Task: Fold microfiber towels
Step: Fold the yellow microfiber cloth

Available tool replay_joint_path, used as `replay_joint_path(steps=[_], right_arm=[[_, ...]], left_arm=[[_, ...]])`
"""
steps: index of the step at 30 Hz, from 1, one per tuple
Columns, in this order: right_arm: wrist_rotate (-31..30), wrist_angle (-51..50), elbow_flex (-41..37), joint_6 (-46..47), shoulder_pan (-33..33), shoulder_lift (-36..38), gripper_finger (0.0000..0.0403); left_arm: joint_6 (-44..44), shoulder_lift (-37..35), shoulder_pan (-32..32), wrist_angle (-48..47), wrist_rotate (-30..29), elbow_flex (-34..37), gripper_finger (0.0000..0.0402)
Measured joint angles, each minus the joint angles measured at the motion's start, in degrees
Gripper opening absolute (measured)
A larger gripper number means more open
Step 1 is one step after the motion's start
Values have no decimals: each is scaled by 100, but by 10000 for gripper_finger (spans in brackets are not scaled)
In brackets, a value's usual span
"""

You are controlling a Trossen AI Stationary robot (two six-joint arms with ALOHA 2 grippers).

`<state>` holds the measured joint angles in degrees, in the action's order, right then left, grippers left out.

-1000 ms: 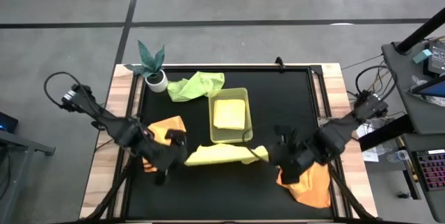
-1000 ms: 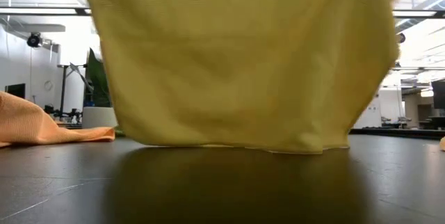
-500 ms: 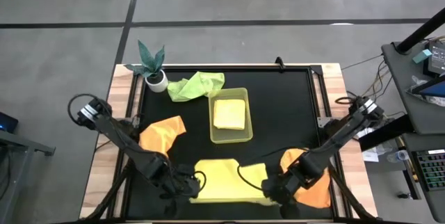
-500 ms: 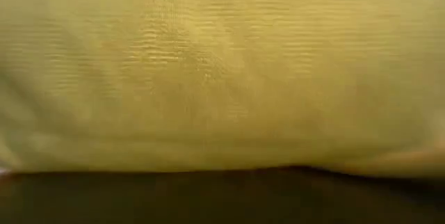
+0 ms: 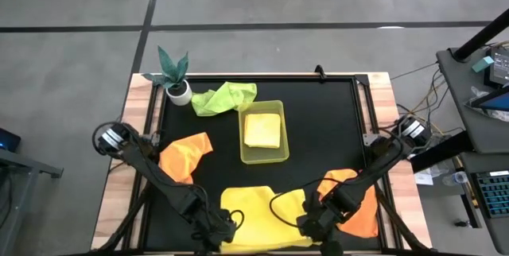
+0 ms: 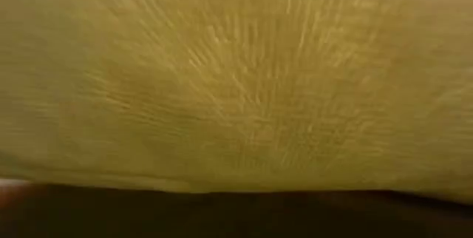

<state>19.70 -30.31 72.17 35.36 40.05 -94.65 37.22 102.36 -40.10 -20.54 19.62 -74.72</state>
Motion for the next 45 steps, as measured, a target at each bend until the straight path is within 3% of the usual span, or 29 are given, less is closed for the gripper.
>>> replay_joint_path(steps=[4, 7, 17, 21, 26, 31, 45], right_arm=[[-13, -210, -30, -3, -65, 27, 8], [-315, -741, -25, -46, -157, 273, 8], [-2925, -4178, 973, -481, -810, 1318, 8], [-3309, -4521, 1485, -594, -941, 1697, 8], [-3458, -4419, 1825, -583, -884, 2041, 8], [-3471, -4284, 1756, -482, -689, 1981, 8], [-2014, -3260, 1194, -315, -253, 442, 8]], left_arm=[[-5, 30, 2, -150, 68, 17, 0], [-63, -205, 64, -767, -74, 8, 0], [-759, -2060, 620, -3278, -1700, -18, 0], [-765, -2913, 828, -3684, -2437, -20, 0], [-766, -3584, 774, -3581, -2855, -24, 0], [-768, -3410, 510, -3488, -3011, 0, 0], [-469, -1221, -48, -2287, -1700, 13, 0]])
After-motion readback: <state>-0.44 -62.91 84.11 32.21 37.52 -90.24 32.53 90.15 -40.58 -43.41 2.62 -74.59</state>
